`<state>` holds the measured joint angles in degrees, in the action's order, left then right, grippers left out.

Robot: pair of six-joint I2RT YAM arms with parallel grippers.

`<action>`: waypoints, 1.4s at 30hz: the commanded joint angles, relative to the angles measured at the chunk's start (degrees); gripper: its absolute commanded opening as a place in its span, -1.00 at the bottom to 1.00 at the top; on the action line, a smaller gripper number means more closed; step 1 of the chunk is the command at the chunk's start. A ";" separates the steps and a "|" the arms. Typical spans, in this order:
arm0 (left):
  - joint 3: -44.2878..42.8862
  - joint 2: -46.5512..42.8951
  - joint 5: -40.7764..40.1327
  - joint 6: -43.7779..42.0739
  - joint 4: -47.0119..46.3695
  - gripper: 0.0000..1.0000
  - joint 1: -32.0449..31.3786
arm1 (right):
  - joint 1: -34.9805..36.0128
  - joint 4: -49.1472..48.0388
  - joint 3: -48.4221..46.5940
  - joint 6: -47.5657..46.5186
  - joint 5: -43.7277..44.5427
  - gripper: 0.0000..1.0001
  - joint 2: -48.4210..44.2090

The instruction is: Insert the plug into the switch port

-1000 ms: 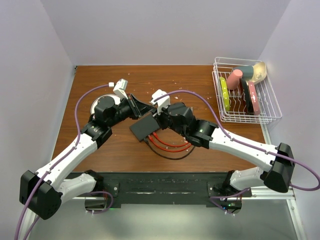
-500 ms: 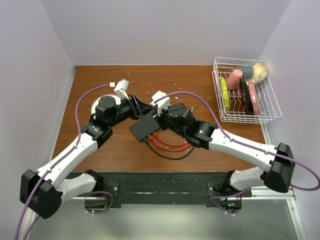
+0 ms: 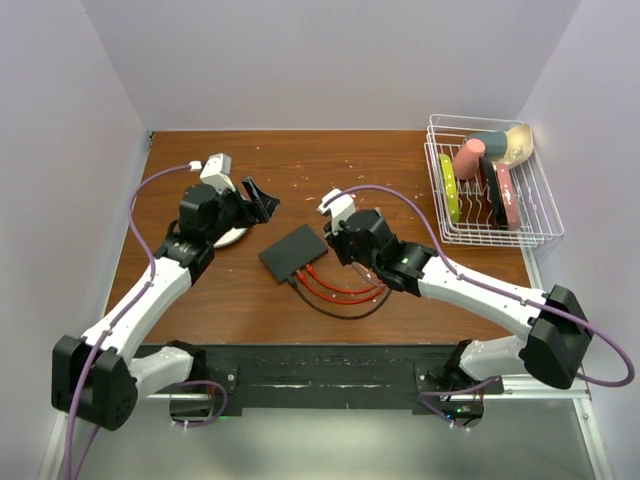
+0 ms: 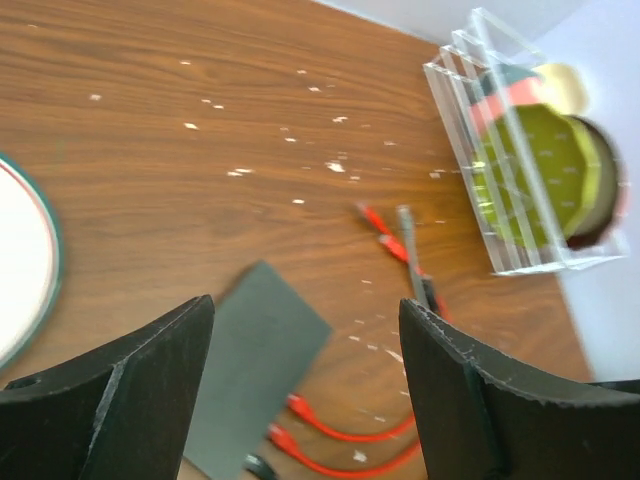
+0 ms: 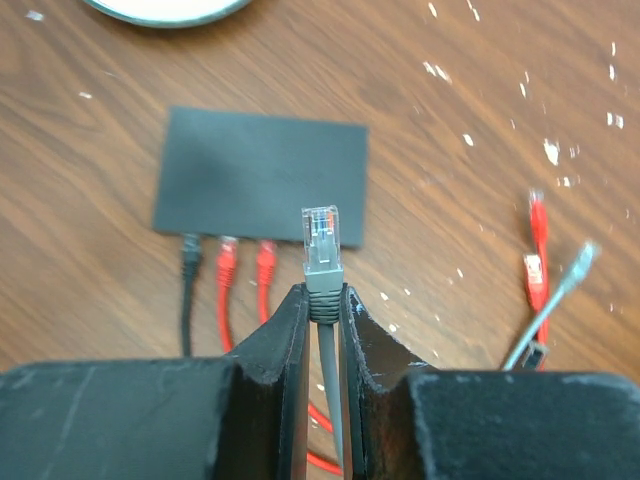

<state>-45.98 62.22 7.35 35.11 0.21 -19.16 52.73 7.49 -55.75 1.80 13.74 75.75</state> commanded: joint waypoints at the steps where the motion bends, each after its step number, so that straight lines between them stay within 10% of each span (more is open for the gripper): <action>1: 0.98 7.36 2.75 -8.47 -6.35 0.59 1.49 | -4.73 1.29 1.25 1.71 -6.25 -1.00 1.94; 18: -2.89 35.24 13.73 -12.61 -23.93 0.52 2.63 | -6.06 5.26 -0.68 7.25 -9.17 -1.00 17.15; 42: 2.56 39.30 20.86 -10.94 -27.81 0.40 2.63 | -4.30 1.13 -4.72 10.59 -6.18 -1.00 27.52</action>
<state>-44.07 100.95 26.26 24.45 -24.45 -16.97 47.81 10.59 -58.22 10.61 5.96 101.45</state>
